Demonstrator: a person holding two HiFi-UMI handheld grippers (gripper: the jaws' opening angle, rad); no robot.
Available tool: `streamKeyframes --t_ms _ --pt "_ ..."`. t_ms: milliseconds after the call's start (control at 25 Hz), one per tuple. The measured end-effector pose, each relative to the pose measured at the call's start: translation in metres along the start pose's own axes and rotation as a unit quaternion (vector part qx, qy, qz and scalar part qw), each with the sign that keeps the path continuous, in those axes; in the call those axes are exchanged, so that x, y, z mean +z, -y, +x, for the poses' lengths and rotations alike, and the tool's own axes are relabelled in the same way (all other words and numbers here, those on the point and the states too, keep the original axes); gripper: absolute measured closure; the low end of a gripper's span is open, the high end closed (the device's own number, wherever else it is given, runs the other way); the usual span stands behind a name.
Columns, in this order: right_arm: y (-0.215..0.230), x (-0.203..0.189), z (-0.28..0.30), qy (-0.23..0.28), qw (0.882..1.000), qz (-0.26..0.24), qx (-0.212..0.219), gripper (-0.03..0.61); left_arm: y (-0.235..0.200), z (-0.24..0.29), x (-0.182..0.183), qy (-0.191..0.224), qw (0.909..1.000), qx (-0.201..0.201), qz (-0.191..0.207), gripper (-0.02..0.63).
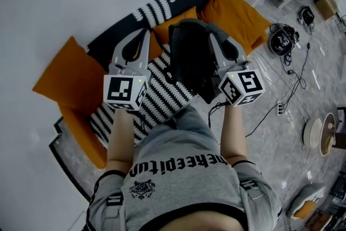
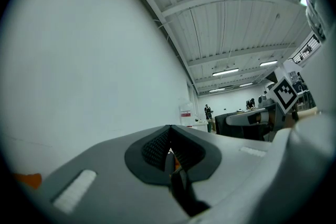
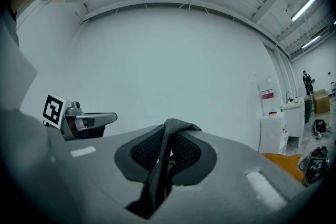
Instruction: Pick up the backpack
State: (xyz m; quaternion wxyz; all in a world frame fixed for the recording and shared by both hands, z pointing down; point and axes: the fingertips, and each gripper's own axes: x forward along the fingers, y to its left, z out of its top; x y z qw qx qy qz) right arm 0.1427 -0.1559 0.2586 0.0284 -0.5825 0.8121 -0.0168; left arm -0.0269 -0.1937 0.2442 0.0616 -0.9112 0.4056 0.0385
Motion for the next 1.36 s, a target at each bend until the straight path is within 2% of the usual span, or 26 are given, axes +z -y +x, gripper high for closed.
streamKeyframes --t_ms 760,1360 --pt "-0.01 0.002 -0.011 0.012 1.0 -0.006 -0.01 0.541 0.005 -0.011 -0.001 0.001 1.0 -0.009 0.0 0.594" --pt "-0.013 0.002 -0.009 0.013 1.0 -0.011 -0.012 0.541 -0.006 -0.02 -0.005 -0.003 1.0 0.006 -0.005 0.594"
